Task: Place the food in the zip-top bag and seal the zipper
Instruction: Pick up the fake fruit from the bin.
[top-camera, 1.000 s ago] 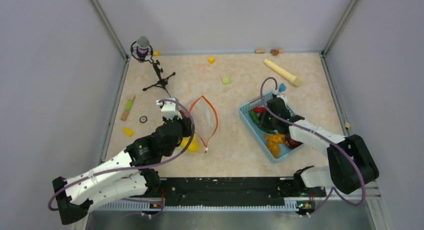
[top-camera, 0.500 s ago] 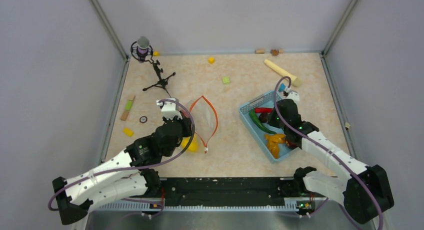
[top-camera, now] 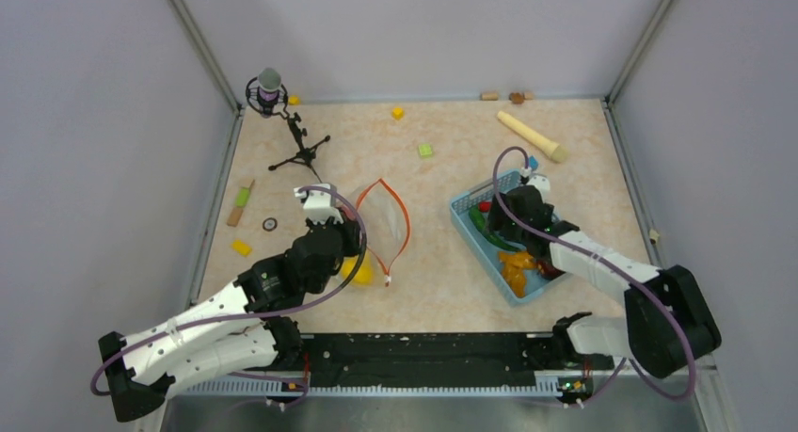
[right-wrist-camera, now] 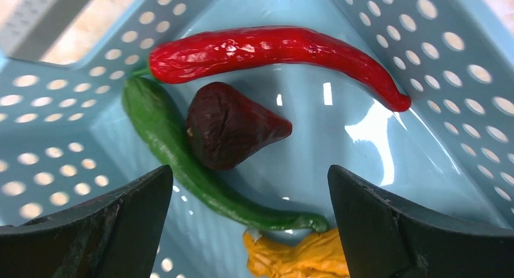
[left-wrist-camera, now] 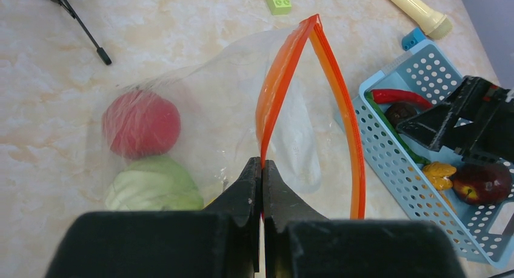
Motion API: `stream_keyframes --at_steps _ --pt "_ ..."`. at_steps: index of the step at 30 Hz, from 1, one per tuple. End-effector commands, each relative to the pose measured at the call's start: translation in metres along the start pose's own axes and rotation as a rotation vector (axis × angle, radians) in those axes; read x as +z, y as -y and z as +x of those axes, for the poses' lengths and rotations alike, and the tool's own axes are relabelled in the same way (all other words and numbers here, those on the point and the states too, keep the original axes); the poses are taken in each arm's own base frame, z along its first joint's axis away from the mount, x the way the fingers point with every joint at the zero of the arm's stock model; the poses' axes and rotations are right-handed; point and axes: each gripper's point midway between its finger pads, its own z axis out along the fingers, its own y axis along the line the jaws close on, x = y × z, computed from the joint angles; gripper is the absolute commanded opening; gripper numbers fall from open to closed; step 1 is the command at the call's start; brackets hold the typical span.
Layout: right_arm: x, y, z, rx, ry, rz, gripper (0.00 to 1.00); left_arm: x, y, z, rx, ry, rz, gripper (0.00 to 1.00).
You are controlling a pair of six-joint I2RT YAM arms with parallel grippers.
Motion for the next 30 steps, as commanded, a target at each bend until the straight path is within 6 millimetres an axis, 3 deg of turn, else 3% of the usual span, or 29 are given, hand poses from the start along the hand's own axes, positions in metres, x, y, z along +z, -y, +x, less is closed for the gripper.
stream_keyframes --at_steps 1,6,10,22,30 --pt "0.021 -0.008 -0.028 -0.026 0.067 0.010 0.96 0.004 0.003 -0.007 0.000 0.046 -0.003 0.00" --pt "0.049 -0.010 -0.018 -0.081 0.025 0.023 0.92 0.010 0.007 -0.003 0.022 0.040 0.010 0.00" --pt "0.060 -0.010 -0.015 -0.105 0.025 0.033 0.87 0.012 0.005 -0.001 0.032 0.038 -0.007 0.00" --pt "0.060 -0.008 -0.026 -0.106 0.136 0.011 0.80 0.014 0.006 0.001 0.036 0.035 -0.008 0.00" --pt "0.057 -0.007 -0.051 -0.080 0.258 0.025 0.81 0.014 0.007 0.001 0.033 0.033 -0.002 0.00"
